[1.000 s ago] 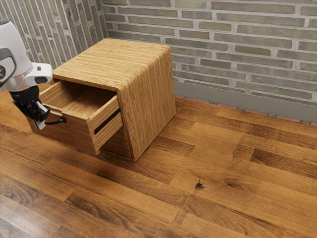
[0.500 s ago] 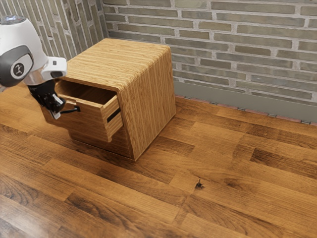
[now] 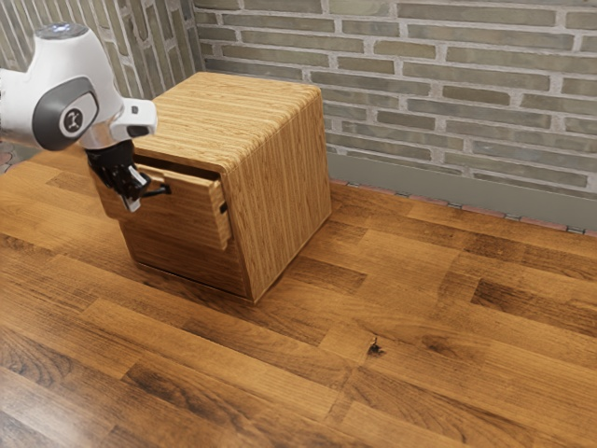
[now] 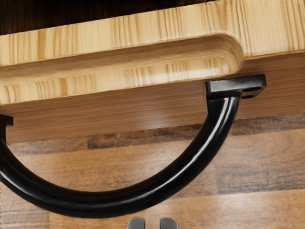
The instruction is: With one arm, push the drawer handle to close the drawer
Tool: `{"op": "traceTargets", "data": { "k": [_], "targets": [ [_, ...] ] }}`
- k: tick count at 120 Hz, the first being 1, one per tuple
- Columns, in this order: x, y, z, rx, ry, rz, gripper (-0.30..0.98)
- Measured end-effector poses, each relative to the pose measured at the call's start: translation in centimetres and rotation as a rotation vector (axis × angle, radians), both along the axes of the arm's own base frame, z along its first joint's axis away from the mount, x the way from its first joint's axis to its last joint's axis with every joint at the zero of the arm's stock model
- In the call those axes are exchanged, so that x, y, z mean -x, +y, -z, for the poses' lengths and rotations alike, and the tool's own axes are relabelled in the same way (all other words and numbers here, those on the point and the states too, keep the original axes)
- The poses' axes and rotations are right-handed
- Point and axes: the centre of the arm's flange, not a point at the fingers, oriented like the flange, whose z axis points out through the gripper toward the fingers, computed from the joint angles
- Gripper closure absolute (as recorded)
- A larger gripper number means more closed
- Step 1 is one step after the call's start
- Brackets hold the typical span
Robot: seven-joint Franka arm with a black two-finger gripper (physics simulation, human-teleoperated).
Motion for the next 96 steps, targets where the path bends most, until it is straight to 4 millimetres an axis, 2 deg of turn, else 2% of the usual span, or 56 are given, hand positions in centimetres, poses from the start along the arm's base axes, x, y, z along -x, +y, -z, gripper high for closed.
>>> {"op": "traceTargets", "data": {
  "k": [33, 53, 65, 73, 77, 86, 91, 96],
  "targets": [
    [-2.3, 0.3, 0.2, -0.006, -0.002, 0.006, 0.74],
    [-3.6, -0.4, 0.1, -0.01, -0.009, 0.022, 0.75],
    [-3.7, 1.1, 0.0, -0.005, -0.009, -0.002, 0.74],
    [-2.4, 1.3, -1.2, 0.007, -0.011, -0.021, 0.74],
    [0.0, 0.4, -2.3, 0.013, -0.011, -0.023, 0.72],
    [5.5, -2.0, -4.8, 0.039, -0.013, -0.032, 0.57],
    [7.3, -2.6, -5.4, 0.054, 0.003, -0.046, 0.47],
    [8.2, -2.9, -5.3, 0.071, 0.035, -0.064, 0.39]
  ]
}}
